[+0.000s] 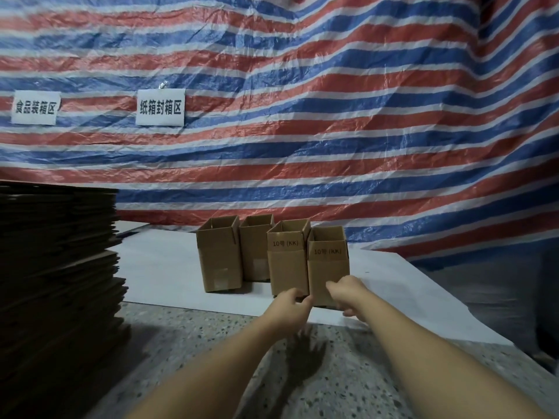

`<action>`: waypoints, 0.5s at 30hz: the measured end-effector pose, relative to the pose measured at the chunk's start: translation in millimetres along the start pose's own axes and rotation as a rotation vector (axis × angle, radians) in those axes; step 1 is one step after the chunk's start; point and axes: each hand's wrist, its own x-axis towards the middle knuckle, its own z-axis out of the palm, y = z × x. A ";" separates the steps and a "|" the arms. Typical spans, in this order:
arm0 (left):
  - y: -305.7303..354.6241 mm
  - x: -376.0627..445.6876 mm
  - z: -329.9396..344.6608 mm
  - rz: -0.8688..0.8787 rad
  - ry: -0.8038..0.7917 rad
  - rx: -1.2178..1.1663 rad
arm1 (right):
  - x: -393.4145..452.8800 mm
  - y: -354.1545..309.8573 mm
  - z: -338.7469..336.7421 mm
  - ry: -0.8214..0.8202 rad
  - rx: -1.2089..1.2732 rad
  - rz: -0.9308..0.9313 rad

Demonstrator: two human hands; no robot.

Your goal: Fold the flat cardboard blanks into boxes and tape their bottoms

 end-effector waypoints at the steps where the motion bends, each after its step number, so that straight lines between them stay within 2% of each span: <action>1: 1.1 -6.4 -2.7 0.006 0.011 -0.005 | -6.5 1.1 -0.9 -0.004 0.007 -0.001; 4: 8.5 -31.6 -13.2 0.033 0.072 -0.012 | -36.1 1.0 -7.2 0.017 0.102 -0.041; 9: 25.2 -104.8 -39.8 0.096 0.229 -0.022 | -121.3 -4.6 -11.3 -0.015 0.428 -0.171; 15: 34.6 -204.8 -83.3 0.171 0.341 0.010 | -232.9 -18.3 -16.0 -0.057 0.549 -0.252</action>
